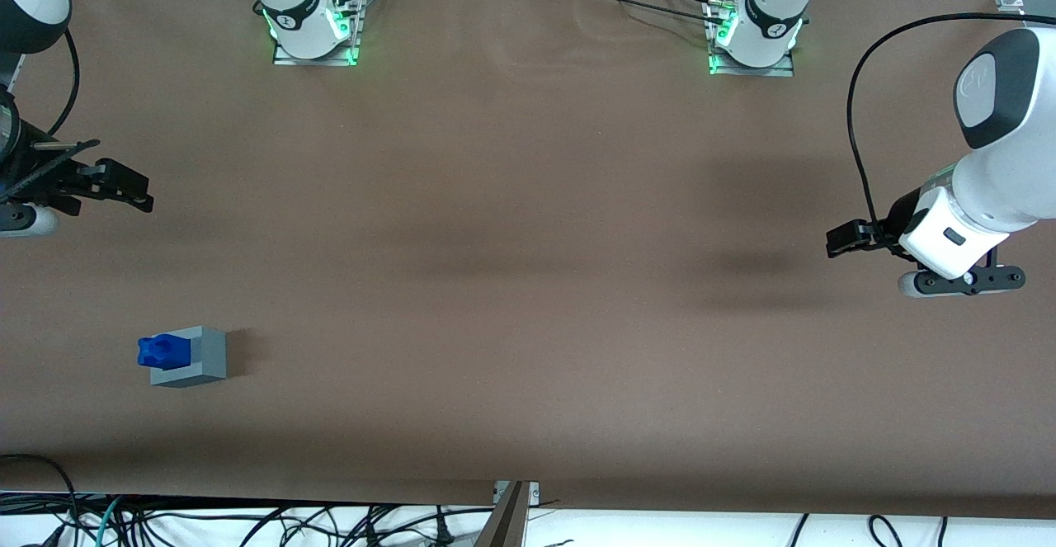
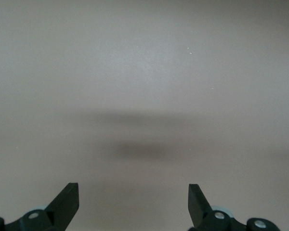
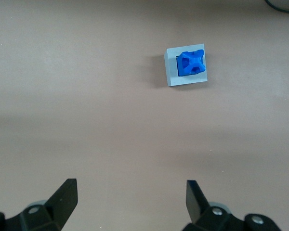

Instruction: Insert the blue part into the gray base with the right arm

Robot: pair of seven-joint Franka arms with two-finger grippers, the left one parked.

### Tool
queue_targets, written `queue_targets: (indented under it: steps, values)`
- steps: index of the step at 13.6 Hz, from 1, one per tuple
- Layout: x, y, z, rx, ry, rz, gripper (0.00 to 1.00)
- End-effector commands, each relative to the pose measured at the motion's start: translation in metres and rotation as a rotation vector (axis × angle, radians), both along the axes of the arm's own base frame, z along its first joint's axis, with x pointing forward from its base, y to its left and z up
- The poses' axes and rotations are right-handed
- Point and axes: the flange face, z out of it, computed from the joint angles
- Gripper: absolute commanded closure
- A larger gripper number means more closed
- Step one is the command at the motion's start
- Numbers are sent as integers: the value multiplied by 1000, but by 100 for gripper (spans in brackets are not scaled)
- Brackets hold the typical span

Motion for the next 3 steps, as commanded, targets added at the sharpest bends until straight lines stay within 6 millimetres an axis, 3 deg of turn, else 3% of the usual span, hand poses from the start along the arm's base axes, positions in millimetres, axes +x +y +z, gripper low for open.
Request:
queue_targets:
  steps: [1,3]
  values:
    - [-4,0,7,-13,-11,0,0]
    - [-3,-1,6,-12,-11,-2,0]
